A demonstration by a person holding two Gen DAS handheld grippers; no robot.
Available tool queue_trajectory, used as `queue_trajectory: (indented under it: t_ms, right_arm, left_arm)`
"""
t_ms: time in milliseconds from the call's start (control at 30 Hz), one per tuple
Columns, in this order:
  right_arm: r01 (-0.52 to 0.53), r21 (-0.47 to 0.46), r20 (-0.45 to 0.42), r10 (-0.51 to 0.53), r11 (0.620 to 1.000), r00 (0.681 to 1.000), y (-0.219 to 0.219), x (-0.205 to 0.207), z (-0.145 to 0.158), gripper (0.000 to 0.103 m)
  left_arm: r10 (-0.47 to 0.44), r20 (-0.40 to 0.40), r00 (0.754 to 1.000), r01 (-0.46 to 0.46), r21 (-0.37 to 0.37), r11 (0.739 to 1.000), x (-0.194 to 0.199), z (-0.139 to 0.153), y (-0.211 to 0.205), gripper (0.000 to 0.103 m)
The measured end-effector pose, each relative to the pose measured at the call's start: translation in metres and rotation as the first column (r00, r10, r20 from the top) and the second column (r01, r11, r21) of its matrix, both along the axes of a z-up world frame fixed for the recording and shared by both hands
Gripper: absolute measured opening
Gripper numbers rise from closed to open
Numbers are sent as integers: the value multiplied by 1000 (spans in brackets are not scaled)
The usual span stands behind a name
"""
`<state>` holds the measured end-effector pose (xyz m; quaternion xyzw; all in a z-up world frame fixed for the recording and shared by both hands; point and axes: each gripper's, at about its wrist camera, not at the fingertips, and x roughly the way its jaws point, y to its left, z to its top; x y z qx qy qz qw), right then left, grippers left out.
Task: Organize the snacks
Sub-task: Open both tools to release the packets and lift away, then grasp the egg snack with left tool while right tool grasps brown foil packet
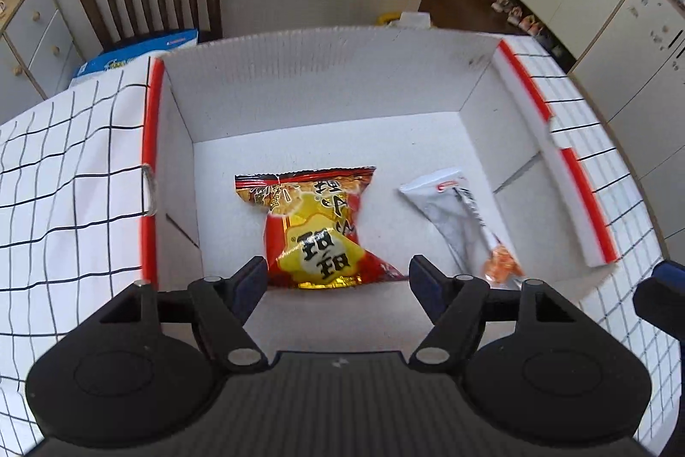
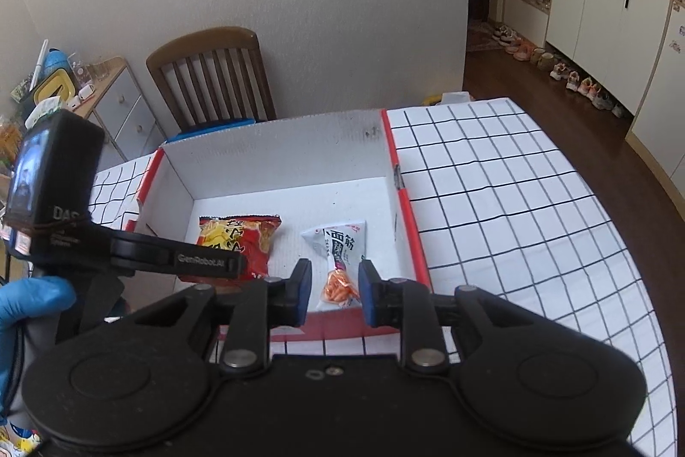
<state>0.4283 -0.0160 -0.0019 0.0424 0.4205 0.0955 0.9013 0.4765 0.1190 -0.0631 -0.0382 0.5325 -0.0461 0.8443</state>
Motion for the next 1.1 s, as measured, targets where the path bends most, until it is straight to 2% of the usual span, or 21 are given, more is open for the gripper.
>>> queue_trajectory:
  t_ms: [200,400,500,667,867,1033,1100]
  right_arm:
    - [15,14,21,-15,1000,1000,-9,-22,12,30]
    - [16,35,51,-18,999,999,-16,-42,25,37]
    - [7,34,68,-9,999,998,-18,-52,30,43]
    - [-23,36,88,20,999,996,-16,-73,38,57]
    - [-50,51,127,43,997,991,-15,-102,48,69]
    - [-52,72,148,41,996,988,-18,-127,50,83]
    - [-58,79,155,46,995,987,-18,-137,48,87]
  left_arm:
    - [-12,77,997,12,-1,1000,-34,33,0,72]
    - [-11,140,990,17,-42,999,-67,63,4,73]
    - [-8,176,984,17,-51,999,-84,74,6,73]
    - [-4,231,973,23,-82,996,-121,89,10,73]
    - [-28,293,956,51,-73,996,-168,100,10,73]
    - [-37,323,946,58,-56,997,-206,100,10,74]
    - [-21,332,943,44,-61,997,-219,98,12,84]
